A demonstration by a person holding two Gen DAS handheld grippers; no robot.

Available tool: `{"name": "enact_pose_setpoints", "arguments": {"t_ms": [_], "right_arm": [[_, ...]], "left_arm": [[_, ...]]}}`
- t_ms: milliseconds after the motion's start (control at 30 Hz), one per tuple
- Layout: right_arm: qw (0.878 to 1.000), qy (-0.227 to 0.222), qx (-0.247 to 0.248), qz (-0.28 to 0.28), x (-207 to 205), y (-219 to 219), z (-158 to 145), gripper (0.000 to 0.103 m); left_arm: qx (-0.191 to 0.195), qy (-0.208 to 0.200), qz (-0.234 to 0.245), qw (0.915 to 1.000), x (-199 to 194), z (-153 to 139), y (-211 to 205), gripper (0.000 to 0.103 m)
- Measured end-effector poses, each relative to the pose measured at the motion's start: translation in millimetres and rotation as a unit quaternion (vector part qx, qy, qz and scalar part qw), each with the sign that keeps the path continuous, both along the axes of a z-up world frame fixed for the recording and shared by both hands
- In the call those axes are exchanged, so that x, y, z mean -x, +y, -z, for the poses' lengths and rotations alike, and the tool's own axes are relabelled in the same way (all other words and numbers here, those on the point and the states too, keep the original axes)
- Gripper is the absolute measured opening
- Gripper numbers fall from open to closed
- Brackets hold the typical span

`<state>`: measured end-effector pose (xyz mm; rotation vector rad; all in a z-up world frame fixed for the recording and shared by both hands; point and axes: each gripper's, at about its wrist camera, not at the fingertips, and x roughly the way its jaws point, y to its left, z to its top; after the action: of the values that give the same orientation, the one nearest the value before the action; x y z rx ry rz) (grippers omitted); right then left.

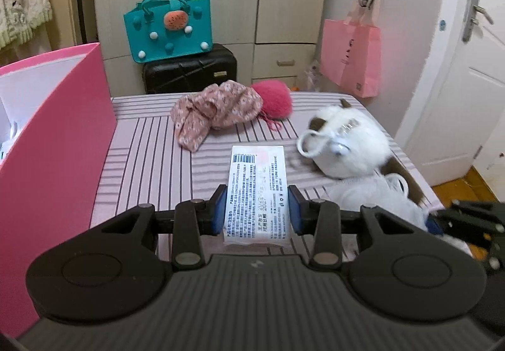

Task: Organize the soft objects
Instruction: 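Lift the white pack and bath puff and carry both over the pink box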

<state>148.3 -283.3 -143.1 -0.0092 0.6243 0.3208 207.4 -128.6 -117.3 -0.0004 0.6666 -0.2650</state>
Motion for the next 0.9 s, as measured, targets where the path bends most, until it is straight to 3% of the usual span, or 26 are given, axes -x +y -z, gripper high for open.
{"name": "enact_pose_setpoints", "arguments": {"t_ms": [233,400,700,900], "right_arm": [[1.0,0.021,-0.023,-0.005,10.8,-7.9,-12.2,0.032],[0.999,0.026,-0.019,0.004,22.8,-5.2,-27.8,0.032],[0.999,0.029,-0.008,-0.041,35.9,1.2,-72.1,0.032],[0.996,0.028,-0.012,-0.083,41.8,9.1,-106.1,0.032]], "left_arm": [[0.014,0.017,0.028,0.9993,25.5,-14.5,13.8,0.038],[0.018,0.007,0.032,0.9993,49.2,-25.7,24.3,0.038],[0.007,0.008,0.058,0.9982,77.5,-54.0,45.3,0.038],[0.021,0.015,0.067,0.9974,93.5,-70.0,66.6,0.038]]}}
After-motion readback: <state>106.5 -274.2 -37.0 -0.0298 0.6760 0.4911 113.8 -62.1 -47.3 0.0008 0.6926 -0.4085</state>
